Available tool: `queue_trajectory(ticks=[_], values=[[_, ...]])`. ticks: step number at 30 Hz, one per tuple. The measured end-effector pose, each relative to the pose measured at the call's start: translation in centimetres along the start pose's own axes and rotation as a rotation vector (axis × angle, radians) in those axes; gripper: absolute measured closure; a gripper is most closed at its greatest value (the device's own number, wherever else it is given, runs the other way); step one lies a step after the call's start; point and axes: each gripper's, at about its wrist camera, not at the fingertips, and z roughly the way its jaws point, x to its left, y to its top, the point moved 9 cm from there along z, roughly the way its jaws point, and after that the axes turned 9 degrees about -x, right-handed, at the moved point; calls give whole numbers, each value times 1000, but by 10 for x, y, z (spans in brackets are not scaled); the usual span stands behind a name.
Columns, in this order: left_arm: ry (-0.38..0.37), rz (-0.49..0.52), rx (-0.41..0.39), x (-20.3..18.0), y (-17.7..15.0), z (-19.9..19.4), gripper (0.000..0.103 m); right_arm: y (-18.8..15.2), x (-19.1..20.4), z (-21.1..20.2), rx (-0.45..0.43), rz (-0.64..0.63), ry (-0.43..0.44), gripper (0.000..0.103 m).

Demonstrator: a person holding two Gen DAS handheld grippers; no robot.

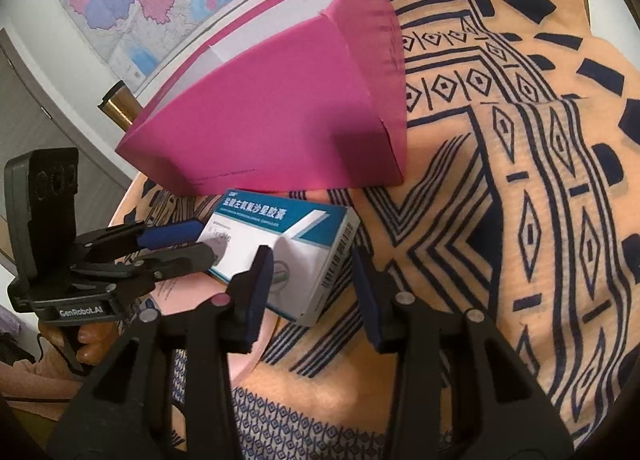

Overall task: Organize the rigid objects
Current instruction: 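Grasp the blue-and-white medicine box beside the magenta box with the right gripper, then hold the medicine box above the magenta box rim with the right gripper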

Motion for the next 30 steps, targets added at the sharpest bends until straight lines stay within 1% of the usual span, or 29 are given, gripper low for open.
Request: queue_trajectory(ticks=[2, 9, 30], values=[[7, 7, 0, -1, 0, 0, 57, -1, 1, 1, 1, -3, -1, 64], [-10, 6, -15, -7, 5, -7, 57, 4, 3, -4, -20, -18, -14, 64], [-14, 56, -126, -22, 21, -50, 57, 18, 25, -32, -100, -105, -17, 64]])
